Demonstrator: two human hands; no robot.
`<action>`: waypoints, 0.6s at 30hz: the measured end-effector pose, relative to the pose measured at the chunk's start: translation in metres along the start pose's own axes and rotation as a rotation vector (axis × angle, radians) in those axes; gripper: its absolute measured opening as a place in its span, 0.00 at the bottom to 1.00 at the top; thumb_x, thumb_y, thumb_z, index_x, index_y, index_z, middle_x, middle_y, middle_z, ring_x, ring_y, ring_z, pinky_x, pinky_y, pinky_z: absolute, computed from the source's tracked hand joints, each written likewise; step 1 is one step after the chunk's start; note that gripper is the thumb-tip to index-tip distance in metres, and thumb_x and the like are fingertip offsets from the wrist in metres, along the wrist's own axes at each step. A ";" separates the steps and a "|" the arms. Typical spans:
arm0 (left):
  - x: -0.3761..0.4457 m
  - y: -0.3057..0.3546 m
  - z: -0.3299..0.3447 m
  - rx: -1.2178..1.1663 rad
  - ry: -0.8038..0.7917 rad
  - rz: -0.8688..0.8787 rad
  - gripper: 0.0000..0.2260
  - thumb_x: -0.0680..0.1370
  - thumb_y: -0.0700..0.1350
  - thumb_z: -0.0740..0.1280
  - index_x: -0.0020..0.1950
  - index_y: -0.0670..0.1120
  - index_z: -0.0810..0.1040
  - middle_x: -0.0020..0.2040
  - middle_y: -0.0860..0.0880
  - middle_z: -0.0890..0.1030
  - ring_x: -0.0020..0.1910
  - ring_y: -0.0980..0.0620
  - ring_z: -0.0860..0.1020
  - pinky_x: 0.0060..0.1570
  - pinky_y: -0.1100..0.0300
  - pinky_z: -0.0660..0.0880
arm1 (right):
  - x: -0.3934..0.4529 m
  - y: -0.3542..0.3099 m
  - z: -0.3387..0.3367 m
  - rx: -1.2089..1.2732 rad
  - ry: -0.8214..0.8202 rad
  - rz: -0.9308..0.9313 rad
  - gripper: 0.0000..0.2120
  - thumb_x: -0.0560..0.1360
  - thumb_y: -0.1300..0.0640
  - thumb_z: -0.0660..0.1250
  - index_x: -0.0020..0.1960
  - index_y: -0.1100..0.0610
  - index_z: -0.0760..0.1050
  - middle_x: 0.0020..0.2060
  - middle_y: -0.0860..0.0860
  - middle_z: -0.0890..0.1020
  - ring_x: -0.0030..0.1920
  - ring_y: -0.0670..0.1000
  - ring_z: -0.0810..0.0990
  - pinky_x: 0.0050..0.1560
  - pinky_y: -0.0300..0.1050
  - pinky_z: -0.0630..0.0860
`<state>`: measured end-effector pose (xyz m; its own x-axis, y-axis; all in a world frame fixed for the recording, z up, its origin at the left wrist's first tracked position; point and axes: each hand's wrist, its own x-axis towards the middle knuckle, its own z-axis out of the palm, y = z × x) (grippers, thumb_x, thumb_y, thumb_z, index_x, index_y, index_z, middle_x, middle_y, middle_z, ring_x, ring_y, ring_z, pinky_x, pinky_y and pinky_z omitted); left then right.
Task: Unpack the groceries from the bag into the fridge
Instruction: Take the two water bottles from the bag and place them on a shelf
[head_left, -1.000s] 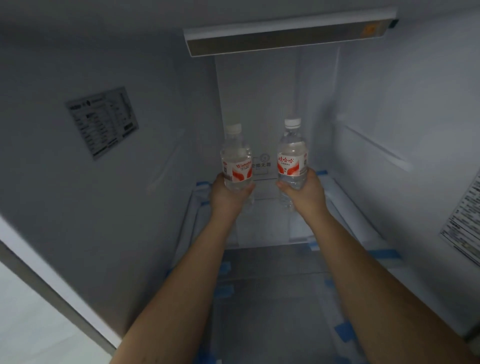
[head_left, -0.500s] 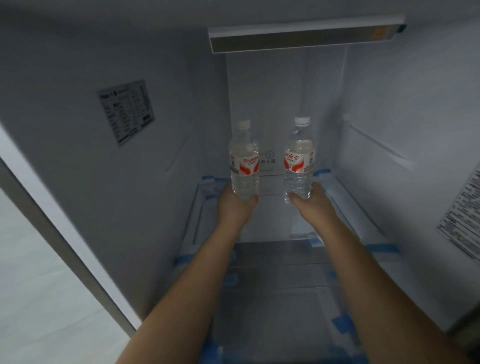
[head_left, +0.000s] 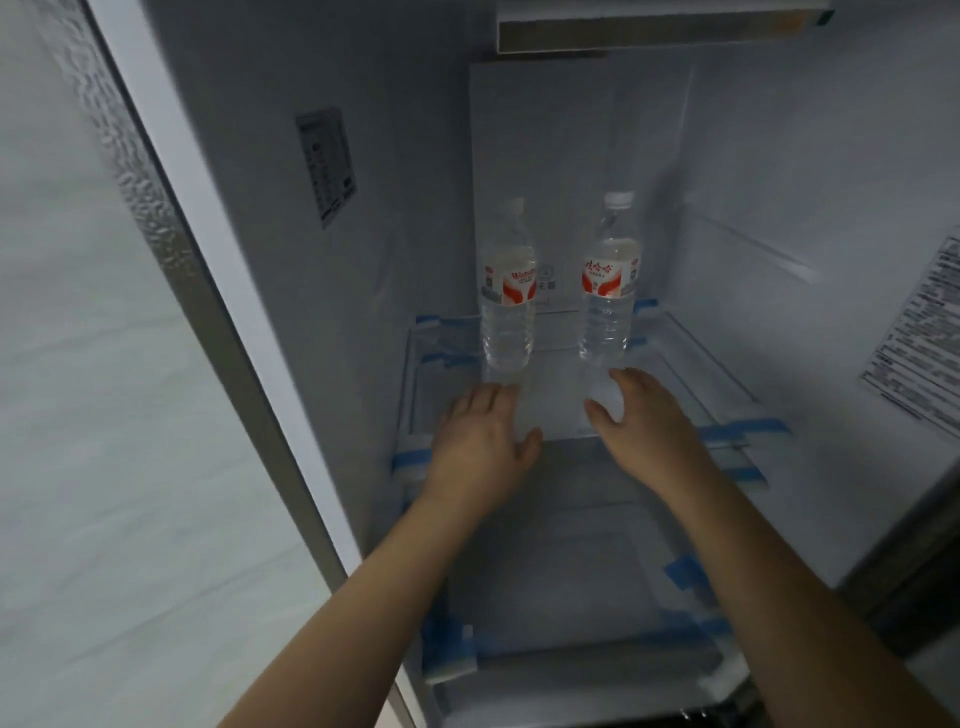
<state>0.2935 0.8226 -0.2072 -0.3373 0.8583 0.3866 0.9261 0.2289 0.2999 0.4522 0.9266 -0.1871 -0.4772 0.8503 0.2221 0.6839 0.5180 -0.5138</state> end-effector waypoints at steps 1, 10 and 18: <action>-0.006 -0.004 0.001 0.029 0.009 0.029 0.25 0.74 0.54 0.67 0.67 0.42 0.75 0.60 0.40 0.80 0.58 0.38 0.77 0.58 0.47 0.72 | -0.009 -0.001 0.002 -0.069 0.001 -0.023 0.28 0.79 0.45 0.59 0.74 0.59 0.62 0.72 0.57 0.67 0.71 0.57 0.65 0.69 0.50 0.63; -0.052 0.001 0.008 0.146 -0.134 0.199 0.28 0.80 0.57 0.58 0.78 0.47 0.61 0.78 0.44 0.62 0.77 0.42 0.59 0.75 0.46 0.52 | -0.094 0.011 0.009 -0.438 0.046 -0.050 0.26 0.80 0.46 0.55 0.74 0.58 0.63 0.74 0.58 0.65 0.74 0.60 0.62 0.71 0.57 0.60; -0.094 0.019 0.002 0.179 -0.149 0.239 0.29 0.76 0.60 0.53 0.71 0.45 0.72 0.70 0.41 0.74 0.71 0.40 0.70 0.72 0.45 0.60 | -0.149 0.017 0.006 -0.571 0.017 -0.049 0.29 0.79 0.42 0.44 0.73 0.55 0.64 0.73 0.57 0.67 0.73 0.58 0.65 0.70 0.52 0.57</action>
<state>0.3429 0.7470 -0.2399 -0.0910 0.9523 0.2914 0.9955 0.0789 0.0531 0.5316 0.8085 -0.2338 -0.5098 0.8232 0.2500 0.8533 0.5208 0.0253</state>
